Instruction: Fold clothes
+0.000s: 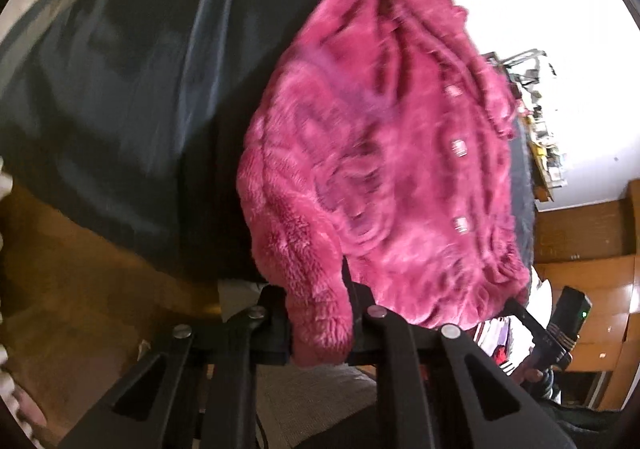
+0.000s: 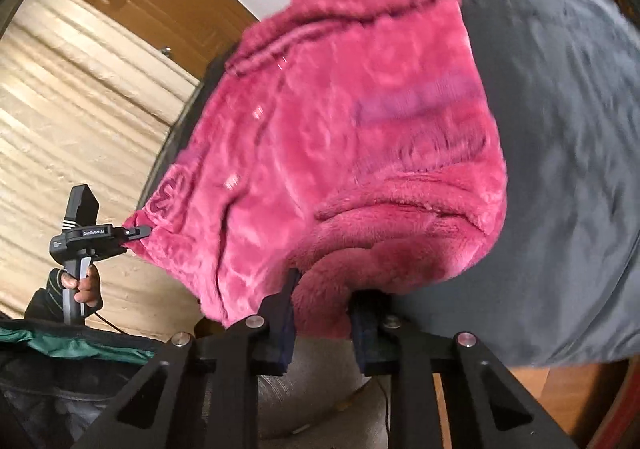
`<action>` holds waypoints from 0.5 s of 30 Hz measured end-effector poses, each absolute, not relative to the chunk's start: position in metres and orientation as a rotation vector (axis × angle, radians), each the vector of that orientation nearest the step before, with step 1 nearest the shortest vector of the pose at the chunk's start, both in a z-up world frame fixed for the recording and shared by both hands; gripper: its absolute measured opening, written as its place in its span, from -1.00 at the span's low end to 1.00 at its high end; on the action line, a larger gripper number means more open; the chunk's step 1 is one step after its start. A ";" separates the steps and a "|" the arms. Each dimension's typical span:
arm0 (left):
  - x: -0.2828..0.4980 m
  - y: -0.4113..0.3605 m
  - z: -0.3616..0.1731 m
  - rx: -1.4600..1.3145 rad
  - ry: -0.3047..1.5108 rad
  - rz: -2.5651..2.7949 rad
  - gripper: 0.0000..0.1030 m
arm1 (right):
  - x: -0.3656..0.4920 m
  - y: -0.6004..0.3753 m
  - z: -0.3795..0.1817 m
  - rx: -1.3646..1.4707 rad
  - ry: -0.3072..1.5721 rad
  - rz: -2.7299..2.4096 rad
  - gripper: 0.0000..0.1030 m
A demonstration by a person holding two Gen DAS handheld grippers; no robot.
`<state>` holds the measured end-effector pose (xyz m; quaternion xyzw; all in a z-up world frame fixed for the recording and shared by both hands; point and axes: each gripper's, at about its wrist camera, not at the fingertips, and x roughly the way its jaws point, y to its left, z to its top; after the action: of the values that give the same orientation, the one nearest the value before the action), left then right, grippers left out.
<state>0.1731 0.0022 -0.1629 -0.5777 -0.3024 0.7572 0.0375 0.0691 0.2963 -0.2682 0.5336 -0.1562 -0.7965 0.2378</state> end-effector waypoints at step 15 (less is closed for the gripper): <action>0.088 -0.014 -0.078 -1.399 -0.998 2.352 -0.65 | 0.001 0.304 -0.197 1.172 -0.577 -2.179 -0.58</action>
<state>0.0878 -0.0144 -0.0780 -0.4772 -0.3404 0.8022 0.1139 0.0008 0.3035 -0.1972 0.4408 -0.2170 -0.8192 0.2960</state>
